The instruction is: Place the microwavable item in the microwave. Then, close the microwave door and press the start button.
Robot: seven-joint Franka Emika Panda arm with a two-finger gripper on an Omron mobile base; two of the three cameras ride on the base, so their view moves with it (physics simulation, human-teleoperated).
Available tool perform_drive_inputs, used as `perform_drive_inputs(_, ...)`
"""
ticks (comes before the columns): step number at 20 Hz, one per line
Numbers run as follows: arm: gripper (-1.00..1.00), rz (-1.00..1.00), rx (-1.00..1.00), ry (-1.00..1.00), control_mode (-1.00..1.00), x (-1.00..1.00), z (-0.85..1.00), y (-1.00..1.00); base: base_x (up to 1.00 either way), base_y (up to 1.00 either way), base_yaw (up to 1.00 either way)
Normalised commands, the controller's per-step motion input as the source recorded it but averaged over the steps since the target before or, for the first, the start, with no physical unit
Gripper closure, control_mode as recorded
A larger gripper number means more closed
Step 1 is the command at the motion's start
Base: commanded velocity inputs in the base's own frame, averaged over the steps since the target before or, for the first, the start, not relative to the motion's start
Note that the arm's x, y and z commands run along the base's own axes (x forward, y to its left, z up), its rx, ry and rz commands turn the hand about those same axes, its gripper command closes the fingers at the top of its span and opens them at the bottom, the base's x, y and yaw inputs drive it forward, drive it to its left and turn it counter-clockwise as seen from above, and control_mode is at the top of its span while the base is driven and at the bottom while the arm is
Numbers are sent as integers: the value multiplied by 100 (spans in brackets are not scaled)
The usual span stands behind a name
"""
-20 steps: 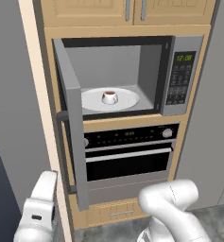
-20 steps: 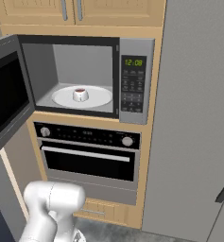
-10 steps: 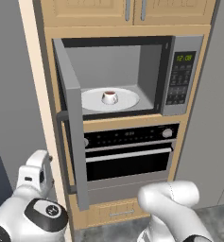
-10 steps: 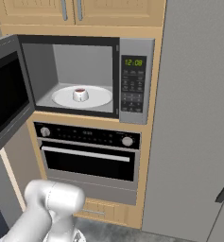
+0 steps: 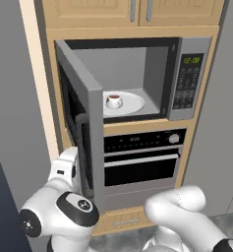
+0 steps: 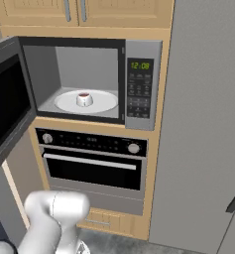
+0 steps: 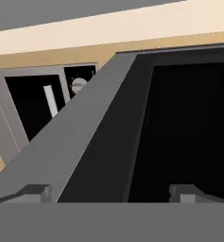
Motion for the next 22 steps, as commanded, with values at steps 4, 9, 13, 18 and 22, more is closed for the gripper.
perform_drive_inputs(4, -100, 0, 12, 0, -100, 4, 15, -100, 0, 0, 0)
perform_drive_inputs(9, -100, 0, 13, 0, -100, 34, 21, -100, 0, 0, 0)
perform_drive_inputs(13, -100, 0, 13, 0, -100, 52, 23, -100, 0, 0, 0)
perform_drive_inputs(18, -100, 0, 13, 1, -100, 61, 14, -100, 0, 0, 0)
perform_drive_inputs(22, -100, 0, 13, 7, -100, 78, 22, -97, 0, 0, 0)
